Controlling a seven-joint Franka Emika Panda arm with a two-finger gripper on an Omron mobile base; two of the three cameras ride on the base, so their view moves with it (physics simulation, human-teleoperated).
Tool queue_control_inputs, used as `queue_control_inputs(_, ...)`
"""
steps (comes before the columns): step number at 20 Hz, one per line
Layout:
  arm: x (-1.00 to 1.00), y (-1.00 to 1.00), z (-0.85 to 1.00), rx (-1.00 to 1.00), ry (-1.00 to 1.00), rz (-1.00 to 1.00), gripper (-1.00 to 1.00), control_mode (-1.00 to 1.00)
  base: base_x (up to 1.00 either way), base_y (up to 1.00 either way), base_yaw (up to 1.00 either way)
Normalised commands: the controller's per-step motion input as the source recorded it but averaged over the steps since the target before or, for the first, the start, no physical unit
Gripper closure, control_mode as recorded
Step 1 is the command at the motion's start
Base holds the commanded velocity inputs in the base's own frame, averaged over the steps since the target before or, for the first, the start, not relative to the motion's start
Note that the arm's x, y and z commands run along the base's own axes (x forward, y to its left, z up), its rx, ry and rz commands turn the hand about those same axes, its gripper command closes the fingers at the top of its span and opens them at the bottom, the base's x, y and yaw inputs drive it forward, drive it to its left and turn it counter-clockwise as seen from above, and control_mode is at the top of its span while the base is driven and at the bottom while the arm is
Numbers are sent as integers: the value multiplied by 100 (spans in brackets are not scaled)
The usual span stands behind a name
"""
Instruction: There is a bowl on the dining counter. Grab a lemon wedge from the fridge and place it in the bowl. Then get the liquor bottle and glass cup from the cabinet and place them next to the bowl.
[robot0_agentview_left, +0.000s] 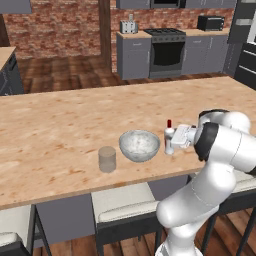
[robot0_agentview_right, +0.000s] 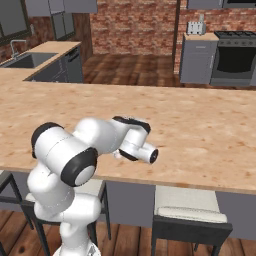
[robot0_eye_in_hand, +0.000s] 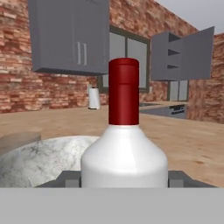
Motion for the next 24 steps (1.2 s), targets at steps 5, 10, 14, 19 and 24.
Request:
queue_control_inputs(5,0,0,-13,0,0,0,100,-100,0,0,0)
queue_control_inputs(10,2,0,-16,0,1,0,100,-100,0,0,0)
queue_control_inputs(14,9,0,-17,0,1,0,100,-100,0,0,0)
queue_control_inputs(19,17,0,-11,0,1,0,100,-100,0,0,0)
queue_control_inputs(24,25,0,-2,0,0,0,100,-100,0,0,0)
